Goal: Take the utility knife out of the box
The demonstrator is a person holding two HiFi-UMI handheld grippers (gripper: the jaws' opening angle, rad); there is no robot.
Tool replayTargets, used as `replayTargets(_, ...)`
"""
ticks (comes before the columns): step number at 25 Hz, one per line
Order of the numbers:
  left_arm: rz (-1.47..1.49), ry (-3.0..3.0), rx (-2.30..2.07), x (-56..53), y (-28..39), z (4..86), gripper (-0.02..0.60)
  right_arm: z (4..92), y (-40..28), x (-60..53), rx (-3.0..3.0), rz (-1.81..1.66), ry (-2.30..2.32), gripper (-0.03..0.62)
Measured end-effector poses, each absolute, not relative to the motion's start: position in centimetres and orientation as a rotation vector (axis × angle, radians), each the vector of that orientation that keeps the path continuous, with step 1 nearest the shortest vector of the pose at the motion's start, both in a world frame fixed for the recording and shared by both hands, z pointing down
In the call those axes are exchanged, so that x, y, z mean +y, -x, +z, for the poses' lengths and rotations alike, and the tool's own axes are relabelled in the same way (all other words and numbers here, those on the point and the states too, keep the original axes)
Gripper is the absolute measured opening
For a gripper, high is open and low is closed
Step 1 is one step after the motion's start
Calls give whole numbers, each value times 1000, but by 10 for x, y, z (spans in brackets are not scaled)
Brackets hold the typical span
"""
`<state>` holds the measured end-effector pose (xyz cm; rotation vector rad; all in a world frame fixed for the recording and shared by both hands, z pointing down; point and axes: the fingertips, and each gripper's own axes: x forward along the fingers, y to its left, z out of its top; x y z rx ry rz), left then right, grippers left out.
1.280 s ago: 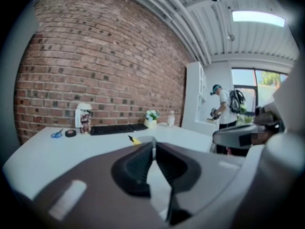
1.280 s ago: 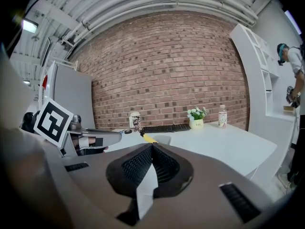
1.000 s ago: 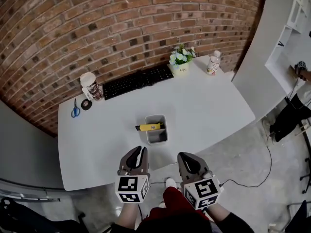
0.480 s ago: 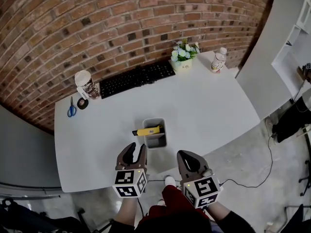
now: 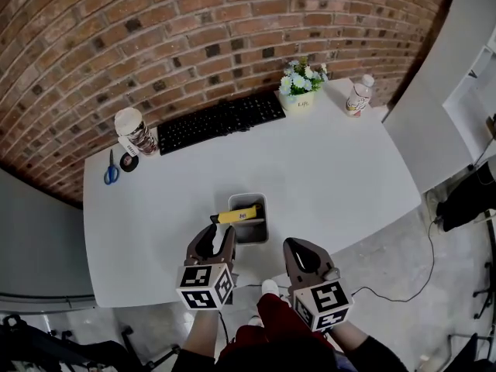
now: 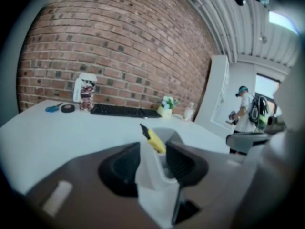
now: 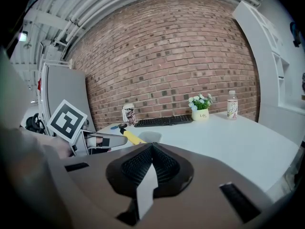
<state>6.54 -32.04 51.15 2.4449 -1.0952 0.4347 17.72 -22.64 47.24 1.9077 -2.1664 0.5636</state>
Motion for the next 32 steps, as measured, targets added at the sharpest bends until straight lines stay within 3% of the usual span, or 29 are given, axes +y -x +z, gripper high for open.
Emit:
replayTargets(18, 459, -2406, -1084, -343, -90, 523, 158, 492, -191, -251, -2167, 633, -1852, 8)
replayTargets(32, 407, -2370, -1065, -346, -94, 520, 103, 498, -197, -253, -2156, 666, -1845, 8)
